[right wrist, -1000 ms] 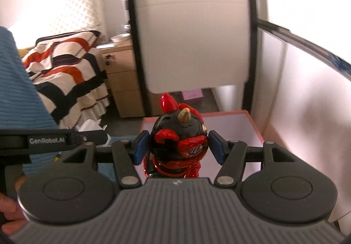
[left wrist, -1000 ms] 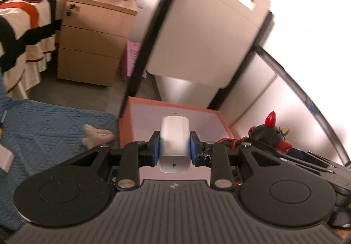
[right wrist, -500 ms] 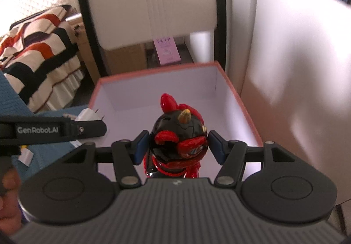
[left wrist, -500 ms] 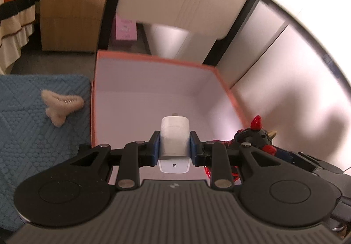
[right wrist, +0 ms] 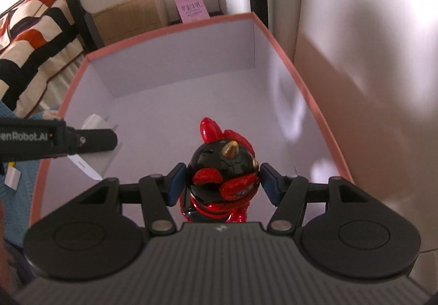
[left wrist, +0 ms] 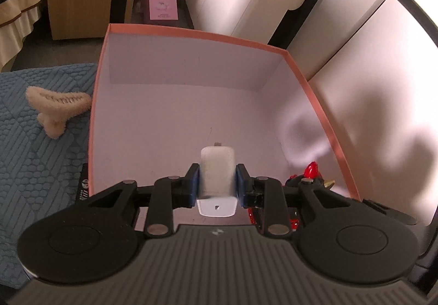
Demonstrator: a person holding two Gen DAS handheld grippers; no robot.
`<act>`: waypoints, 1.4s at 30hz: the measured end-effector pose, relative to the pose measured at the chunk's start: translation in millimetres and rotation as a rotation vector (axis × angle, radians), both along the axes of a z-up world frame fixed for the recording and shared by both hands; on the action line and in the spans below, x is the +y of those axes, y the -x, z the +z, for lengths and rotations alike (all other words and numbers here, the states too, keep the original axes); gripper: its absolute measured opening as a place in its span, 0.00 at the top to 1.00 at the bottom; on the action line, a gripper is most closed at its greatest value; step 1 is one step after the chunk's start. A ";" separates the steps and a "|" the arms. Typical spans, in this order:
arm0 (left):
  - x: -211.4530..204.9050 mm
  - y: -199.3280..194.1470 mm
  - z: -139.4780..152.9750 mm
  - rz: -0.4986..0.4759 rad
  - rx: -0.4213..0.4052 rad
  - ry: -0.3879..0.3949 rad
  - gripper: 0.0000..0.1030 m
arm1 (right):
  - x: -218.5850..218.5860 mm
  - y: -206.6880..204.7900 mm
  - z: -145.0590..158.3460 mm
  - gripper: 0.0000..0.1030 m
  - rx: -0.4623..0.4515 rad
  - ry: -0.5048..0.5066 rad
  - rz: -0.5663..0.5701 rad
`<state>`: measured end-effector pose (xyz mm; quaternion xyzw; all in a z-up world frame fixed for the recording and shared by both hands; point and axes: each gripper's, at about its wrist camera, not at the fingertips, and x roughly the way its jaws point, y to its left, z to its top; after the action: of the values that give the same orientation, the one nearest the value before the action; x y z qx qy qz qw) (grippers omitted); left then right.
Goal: Organize rigid objects
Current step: 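Carry both held objects over the pink box and open both grippers, then withdraw both grippers from the pink box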
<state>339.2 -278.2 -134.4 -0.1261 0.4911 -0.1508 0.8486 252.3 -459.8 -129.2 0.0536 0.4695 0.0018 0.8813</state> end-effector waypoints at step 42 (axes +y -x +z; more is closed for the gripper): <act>111.6 170.1 143.7 0.115 -0.408 -0.017 0.58 | 72.5 101.7 113.9 0.40 -0.334 -0.097 0.110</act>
<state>169.0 -166.6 9.3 -0.1136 0.3024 -0.1202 0.9387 150.6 -387.3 -15.4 0.0694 0.3184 0.0816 0.9419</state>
